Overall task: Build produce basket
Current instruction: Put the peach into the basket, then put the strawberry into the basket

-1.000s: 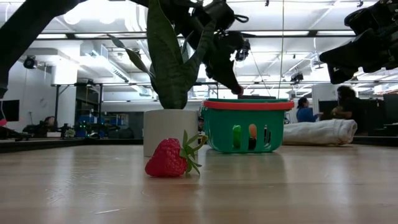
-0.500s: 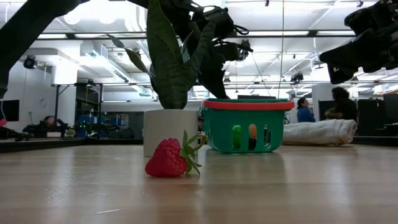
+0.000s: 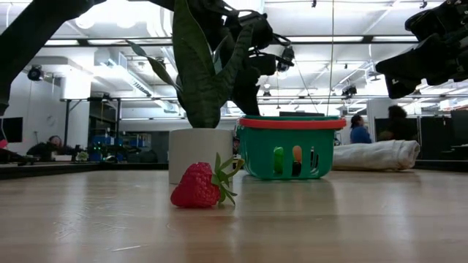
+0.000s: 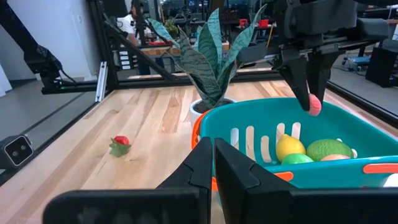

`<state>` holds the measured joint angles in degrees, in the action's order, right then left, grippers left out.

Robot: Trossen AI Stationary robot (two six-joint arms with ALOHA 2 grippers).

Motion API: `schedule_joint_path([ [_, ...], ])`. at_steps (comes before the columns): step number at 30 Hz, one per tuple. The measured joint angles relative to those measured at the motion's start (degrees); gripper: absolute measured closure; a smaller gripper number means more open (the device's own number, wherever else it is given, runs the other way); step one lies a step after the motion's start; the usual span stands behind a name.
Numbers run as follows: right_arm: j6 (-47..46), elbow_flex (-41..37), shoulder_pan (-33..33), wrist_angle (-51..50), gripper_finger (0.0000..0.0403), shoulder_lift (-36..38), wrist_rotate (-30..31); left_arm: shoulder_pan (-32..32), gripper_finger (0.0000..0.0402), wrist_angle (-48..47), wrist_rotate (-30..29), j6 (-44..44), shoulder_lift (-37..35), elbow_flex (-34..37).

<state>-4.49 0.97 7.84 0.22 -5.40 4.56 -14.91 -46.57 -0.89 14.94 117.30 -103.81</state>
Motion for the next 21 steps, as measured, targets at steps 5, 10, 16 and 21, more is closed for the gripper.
schedule_joint_path([
  [5,0.0,0.0,-0.01,0.01,0.0394,0.0,0.0,0.0,0.0336,0.0,0.04,0.29,-0.01,0.02],
  [10,0.0,0.0,-0.01,0.01,0.0394,0.01,0.0,-0.02,0.0258,0.09,0.02,0.83,-0.02,0.07],
  [16,0.0,0.0,0.0,0.01,0.0394,0.0,0.0,0.43,0.0186,0.14,-0.29,2.28,-0.7,-2.48],
  [21,0.0,0.0,-0.01,0.01,0.0394,-0.01,0.0,3.18,0.0181,2.85,-0.98,3.73,-3.44,-8.22],
])
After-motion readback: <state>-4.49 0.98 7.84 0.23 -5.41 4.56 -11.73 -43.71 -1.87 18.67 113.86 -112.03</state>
